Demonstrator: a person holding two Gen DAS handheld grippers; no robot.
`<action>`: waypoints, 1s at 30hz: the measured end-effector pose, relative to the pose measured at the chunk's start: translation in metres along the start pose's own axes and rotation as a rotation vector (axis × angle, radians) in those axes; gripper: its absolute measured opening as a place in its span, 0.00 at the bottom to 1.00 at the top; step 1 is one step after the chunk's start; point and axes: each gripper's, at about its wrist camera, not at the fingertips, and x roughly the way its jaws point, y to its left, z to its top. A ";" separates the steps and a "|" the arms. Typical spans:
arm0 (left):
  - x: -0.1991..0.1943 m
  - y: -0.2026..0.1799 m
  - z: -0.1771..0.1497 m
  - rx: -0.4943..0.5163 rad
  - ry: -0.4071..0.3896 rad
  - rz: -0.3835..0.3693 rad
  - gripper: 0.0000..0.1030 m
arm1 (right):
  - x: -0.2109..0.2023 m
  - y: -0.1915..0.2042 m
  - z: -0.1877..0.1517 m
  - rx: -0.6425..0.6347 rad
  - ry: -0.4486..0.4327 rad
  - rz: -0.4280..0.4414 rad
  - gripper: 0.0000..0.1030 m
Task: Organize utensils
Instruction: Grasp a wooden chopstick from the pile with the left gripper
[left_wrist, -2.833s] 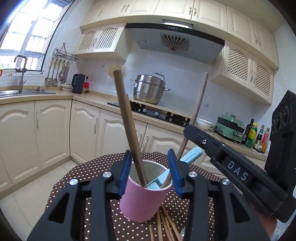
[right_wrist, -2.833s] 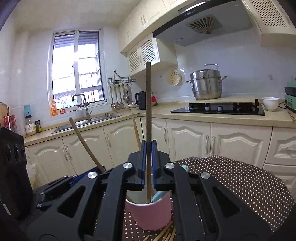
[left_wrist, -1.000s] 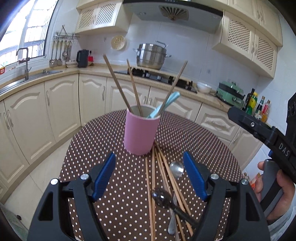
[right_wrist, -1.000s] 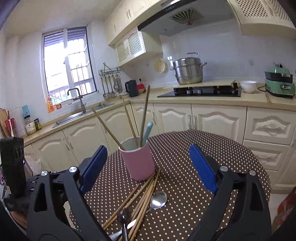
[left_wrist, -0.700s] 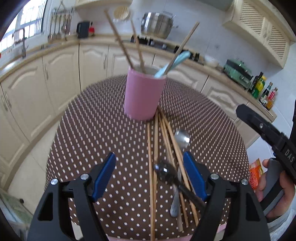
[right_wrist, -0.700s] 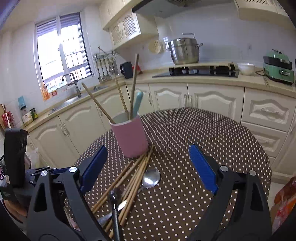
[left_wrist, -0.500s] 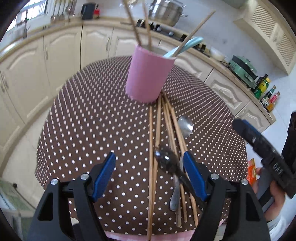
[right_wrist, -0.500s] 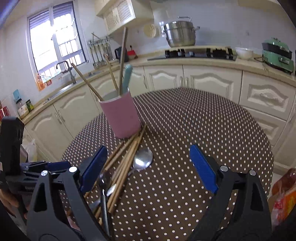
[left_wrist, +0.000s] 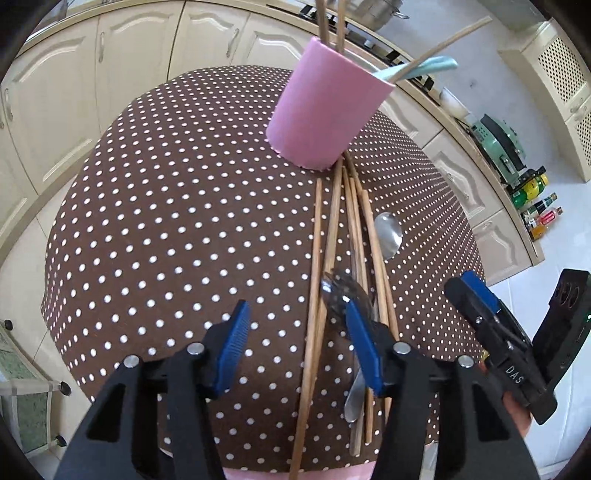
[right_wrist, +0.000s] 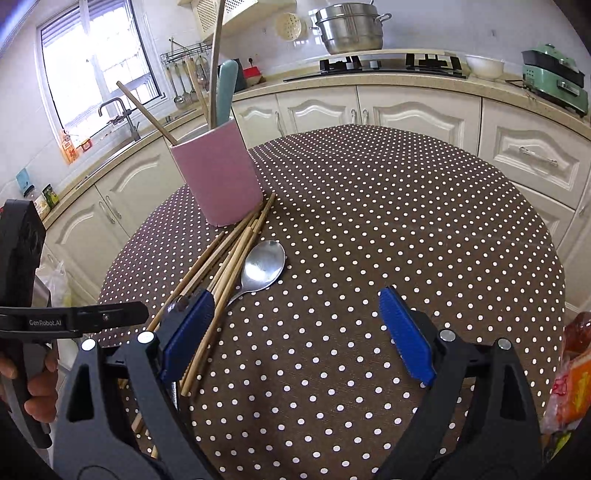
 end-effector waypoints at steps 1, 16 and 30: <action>0.002 -0.003 0.002 0.011 0.001 0.008 0.50 | 0.001 0.000 0.001 0.001 0.004 0.001 0.87; 0.018 -0.020 0.018 0.147 0.034 0.127 0.07 | 0.021 -0.006 0.016 0.000 0.031 0.010 0.86; 0.042 -0.049 0.024 0.247 0.029 0.213 0.01 | 0.036 -0.004 0.030 -0.012 0.052 0.015 0.86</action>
